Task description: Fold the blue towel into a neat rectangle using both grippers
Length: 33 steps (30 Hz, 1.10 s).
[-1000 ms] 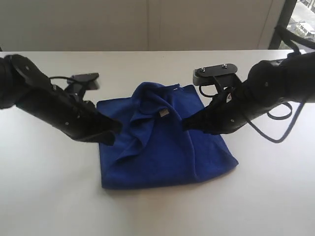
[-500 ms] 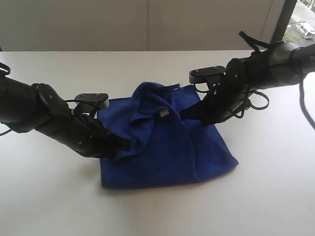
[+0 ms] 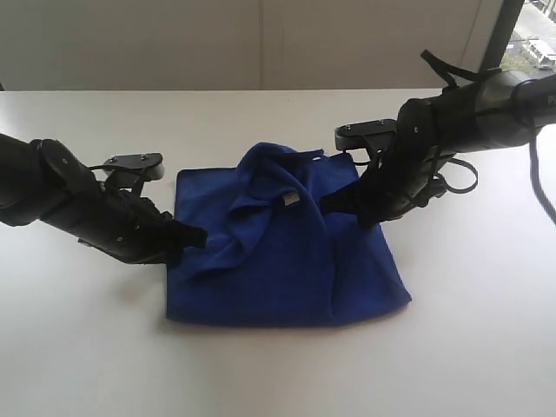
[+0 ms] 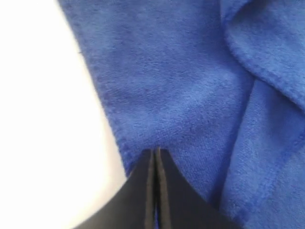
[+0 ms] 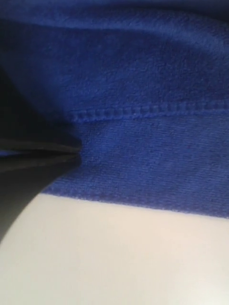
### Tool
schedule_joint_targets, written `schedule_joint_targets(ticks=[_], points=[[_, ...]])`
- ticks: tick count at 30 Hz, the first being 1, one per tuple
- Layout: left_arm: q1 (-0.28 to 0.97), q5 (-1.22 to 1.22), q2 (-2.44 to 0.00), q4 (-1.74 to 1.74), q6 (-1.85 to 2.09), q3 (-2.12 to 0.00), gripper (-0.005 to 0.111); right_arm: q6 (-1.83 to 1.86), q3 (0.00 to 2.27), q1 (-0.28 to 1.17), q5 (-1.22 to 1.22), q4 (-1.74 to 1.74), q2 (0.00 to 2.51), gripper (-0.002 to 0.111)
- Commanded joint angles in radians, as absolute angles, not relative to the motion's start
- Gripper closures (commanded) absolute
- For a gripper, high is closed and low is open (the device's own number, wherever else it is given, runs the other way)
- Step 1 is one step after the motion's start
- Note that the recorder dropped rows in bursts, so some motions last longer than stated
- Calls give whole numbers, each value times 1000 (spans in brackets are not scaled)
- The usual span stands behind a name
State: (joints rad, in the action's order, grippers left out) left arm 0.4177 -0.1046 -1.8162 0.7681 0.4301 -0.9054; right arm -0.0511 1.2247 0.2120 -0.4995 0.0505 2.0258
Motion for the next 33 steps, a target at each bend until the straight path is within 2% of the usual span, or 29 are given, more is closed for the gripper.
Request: schedule_joint_targets(ticks=[1, 13, 20, 26, 33], points=[[382, -126, -1823, 761, 472, -898, 107, -69, 1205, 209, -580, 49, 2025, 108], [380, -132, -1821, 761, 492, -898, 107, -94, 1156, 209, -534, 52, 1951, 108], [380, -123, -1714, 761, 492, -905, 107, -94, 1156, 209, -495, 52, 1856, 108], [384, -207, -1678, 761, 514, -1009, 107, -94, 1164, 207, -502, 52, 1818, 108], [427, -283, -1748, 761, 564, -1171, 107, -94, 1209, 176, -517, 55, 1831, 108]])
